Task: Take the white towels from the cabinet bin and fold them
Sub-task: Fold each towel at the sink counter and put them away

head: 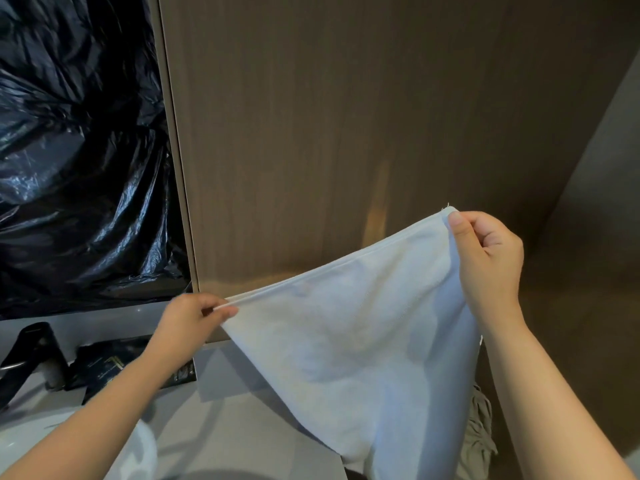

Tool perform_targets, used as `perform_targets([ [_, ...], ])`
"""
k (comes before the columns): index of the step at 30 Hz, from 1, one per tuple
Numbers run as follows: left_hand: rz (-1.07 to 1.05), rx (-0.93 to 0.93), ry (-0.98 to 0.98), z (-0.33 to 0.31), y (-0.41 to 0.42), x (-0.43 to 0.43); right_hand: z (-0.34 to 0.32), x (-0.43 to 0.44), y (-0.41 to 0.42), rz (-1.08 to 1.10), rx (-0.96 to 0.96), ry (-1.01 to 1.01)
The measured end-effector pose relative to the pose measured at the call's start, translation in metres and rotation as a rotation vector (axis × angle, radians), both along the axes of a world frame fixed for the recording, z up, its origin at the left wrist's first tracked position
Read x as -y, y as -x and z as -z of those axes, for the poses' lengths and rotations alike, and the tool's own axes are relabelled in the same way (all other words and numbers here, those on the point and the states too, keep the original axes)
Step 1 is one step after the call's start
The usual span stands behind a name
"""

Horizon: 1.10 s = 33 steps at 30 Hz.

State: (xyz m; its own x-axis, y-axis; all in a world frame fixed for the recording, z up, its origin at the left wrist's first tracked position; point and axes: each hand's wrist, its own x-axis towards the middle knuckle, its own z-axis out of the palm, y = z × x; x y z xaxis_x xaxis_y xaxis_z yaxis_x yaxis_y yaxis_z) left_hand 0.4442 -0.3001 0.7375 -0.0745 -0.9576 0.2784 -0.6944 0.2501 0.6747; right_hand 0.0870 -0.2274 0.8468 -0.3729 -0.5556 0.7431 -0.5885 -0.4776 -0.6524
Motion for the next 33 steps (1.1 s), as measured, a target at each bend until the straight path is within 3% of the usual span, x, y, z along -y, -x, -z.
perform_targets([
  [9, -0.063, -0.098, 0.088, -0.079, 0.028, 0.032, -0.024, 0.009, 0.043, 0.204, 0.056, 0.035],
  [14, -0.095, -0.394, 0.174, -0.13, 0.058, 0.041, -0.041, 0.018, 0.067, 0.293, 0.133, 0.034],
  [18, -0.143, -0.275, 0.269, -0.158, 0.067, 0.04, -0.046, 0.019, 0.082, 0.352, 0.165, 0.047],
  [26, -0.193, -0.44, 0.298, -0.169, 0.078, 0.033, -0.042, 0.016, 0.083, 0.298, 0.165, 0.024],
  [33, -0.233, -0.416, 0.494, -0.169, 0.055, 0.016, -0.034, 0.03, 0.071, 0.239, 0.08, -0.107],
])
